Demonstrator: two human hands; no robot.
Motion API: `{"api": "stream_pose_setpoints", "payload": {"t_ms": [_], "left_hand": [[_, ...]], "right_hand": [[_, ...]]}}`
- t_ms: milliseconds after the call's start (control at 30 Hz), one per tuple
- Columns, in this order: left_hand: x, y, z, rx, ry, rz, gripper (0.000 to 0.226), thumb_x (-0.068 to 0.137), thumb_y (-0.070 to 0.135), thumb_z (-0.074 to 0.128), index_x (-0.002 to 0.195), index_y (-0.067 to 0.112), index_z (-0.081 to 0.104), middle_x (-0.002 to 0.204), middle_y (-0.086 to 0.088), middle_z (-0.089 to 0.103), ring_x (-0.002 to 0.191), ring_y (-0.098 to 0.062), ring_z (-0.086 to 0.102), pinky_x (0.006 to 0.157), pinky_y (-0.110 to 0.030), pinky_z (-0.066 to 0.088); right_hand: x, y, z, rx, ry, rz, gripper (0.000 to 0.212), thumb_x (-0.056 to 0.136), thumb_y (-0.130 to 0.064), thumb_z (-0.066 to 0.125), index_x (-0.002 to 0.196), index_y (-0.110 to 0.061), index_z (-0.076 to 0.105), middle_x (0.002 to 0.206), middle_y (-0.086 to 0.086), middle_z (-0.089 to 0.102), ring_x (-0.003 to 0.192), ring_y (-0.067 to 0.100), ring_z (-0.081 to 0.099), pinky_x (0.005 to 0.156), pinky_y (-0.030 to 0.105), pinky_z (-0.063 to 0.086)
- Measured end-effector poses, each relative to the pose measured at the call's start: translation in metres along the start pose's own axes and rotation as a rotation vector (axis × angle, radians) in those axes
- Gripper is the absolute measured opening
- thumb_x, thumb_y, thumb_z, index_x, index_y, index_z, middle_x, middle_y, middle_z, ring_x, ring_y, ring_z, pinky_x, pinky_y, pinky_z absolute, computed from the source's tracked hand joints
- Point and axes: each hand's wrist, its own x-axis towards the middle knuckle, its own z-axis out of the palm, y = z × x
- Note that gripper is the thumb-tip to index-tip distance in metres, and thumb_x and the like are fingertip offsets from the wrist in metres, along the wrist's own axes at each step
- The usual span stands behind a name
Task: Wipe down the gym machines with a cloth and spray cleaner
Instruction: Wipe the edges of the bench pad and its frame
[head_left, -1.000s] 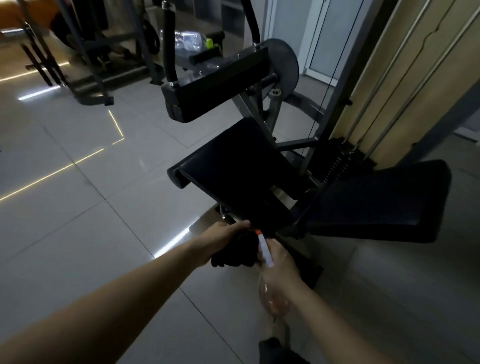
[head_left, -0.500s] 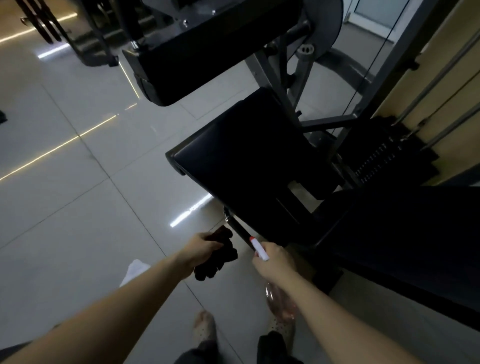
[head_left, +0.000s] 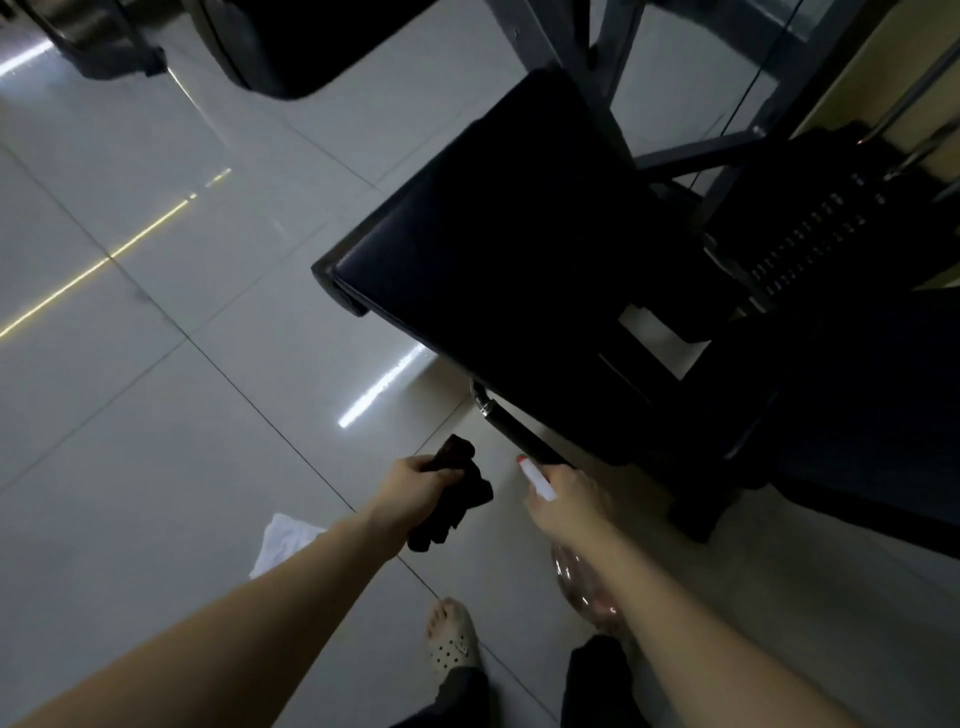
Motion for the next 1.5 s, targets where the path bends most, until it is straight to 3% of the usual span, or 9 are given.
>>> {"api": "stream_pose_setpoints", "payload": {"t_ms": [167, 333, 800, 933, 1100, 1200, 1333, 1400, 1500], "left_hand": [[0.02, -0.014, -0.002, -0.034, 0.005, -0.019, 0.022, 0.099, 0.014, 0.066, 0.118, 0.002, 0.065, 0.09, -0.03, 0.073, 0.058, -0.032, 0.067, 0.054, -0.04, 0.058], [0.037, -0.027, 0.013, -0.054, 0.001, -0.016, 0.017, 0.098, 0.016, 0.067, 0.111, 0.006, 0.067, 0.086, -0.024, 0.076, 0.064, -0.036, 0.07, 0.062, -0.046, 0.061], [0.058, -0.082, 0.108, -0.51, 0.079, -0.124, 0.024, 0.105, 0.022, 0.052, 0.101, 0.0, 0.061, 0.076, -0.021, 0.067, 0.054, -0.025, 0.054, 0.052, -0.033, 0.037], [0.062, -0.108, 0.125, -0.558, 0.095, -0.082, 0.017, 0.102, 0.022, 0.058, 0.1, 0.005, 0.059, 0.087, -0.026, 0.073, 0.074, -0.035, 0.063, 0.07, -0.046, 0.044], [0.086, -0.137, 0.137, -0.592, 0.074, -0.112, 0.018, 0.101, 0.023, 0.059, 0.109, 0.008, 0.054, 0.099, -0.027, 0.074, 0.081, -0.04, 0.068, 0.073, -0.05, 0.05], [0.108, -0.145, 0.133, -0.672, 0.077, -0.136, 0.02, 0.101, 0.023, 0.058, 0.114, 0.007, 0.055, 0.104, -0.024, 0.073, 0.079, -0.037, 0.069, 0.065, -0.042, 0.051], [0.137, -0.15, 0.119, -0.741, 0.144, -0.1, 0.019, 0.101, 0.026, 0.06, 0.113, 0.011, 0.056, 0.103, -0.016, 0.077, 0.093, -0.034, 0.076, 0.085, -0.048, 0.057], [0.148, -0.146, 0.108, -0.761, 0.086, -0.068, 0.025, 0.103, 0.029, 0.057, 0.121, 0.013, 0.055, 0.097, -0.013, 0.079, 0.085, -0.03, 0.077, 0.074, -0.041, 0.061], [0.168, -0.145, 0.096, -0.607, -0.058, -0.044, 0.035, 0.106, 0.032, 0.045, 0.121, 0.006, 0.062, 0.073, -0.006, 0.071, 0.047, -0.019, 0.06, 0.039, -0.022, 0.042]], "right_hand": [[-0.003, 0.031, 0.025, 0.087, 0.039, 0.069, 0.039, 0.095, -0.03, 0.052, 0.134, -0.034, 0.06, 0.108, 0.009, 0.066, 0.096, 0.029, 0.062, 0.075, 0.029, 0.045], [-0.023, 0.074, 0.036, 0.268, 0.133, 0.127, 0.022, 0.09, -0.032, 0.053, 0.069, -0.035, 0.057, 0.066, -0.002, 0.053, 0.07, 0.028, 0.054, 0.064, 0.034, 0.044], [-0.023, 0.163, 0.069, 0.407, 0.106, -0.038, 0.03, 0.094, -0.013, 0.051, 0.073, -0.034, 0.049, 0.074, 0.017, 0.055, 0.068, 0.032, 0.054, 0.06, 0.033, 0.043], [-0.015, 0.181, 0.077, 0.499, 0.07, -0.023, 0.02, 0.094, -0.016, 0.051, 0.086, 0.003, 0.053, 0.079, 0.029, 0.052, 0.06, 0.024, 0.045, 0.052, 0.024, 0.037], [0.004, 0.192, 0.094, 0.596, 0.074, -0.07, 0.011, 0.079, -0.021, 0.052, 0.081, -0.013, 0.058, 0.073, 0.014, 0.057, 0.066, 0.03, 0.058, 0.057, 0.035, 0.045], [0.009, 0.184, 0.114, 0.644, 0.126, -0.147, 0.012, 0.086, -0.017, 0.059, 0.096, -0.015, 0.065, 0.088, 0.008, 0.062, 0.078, 0.019, 0.062, 0.065, 0.029, 0.05], [0.026, 0.148, 0.144, 0.557, 0.313, -0.367, 0.005, 0.096, -0.018, 0.056, 0.091, -0.017, 0.057, 0.082, -0.004, 0.056, 0.073, 0.012, 0.056, 0.064, 0.017, 0.044], [0.047, 0.13, 0.158, 0.501, 0.361, -0.517, 0.006, 0.096, -0.025, 0.051, 0.093, -0.029, 0.049, 0.082, -0.016, 0.048, 0.07, 0.006, 0.052, 0.063, 0.011, 0.039], [0.093, 0.118, 0.182, 0.437, 0.4, -0.616, 0.007, 0.094, -0.02, 0.051, 0.097, -0.022, 0.057, 0.084, -0.01, 0.053, 0.068, 0.009, 0.053, 0.059, 0.028, 0.049]]}}
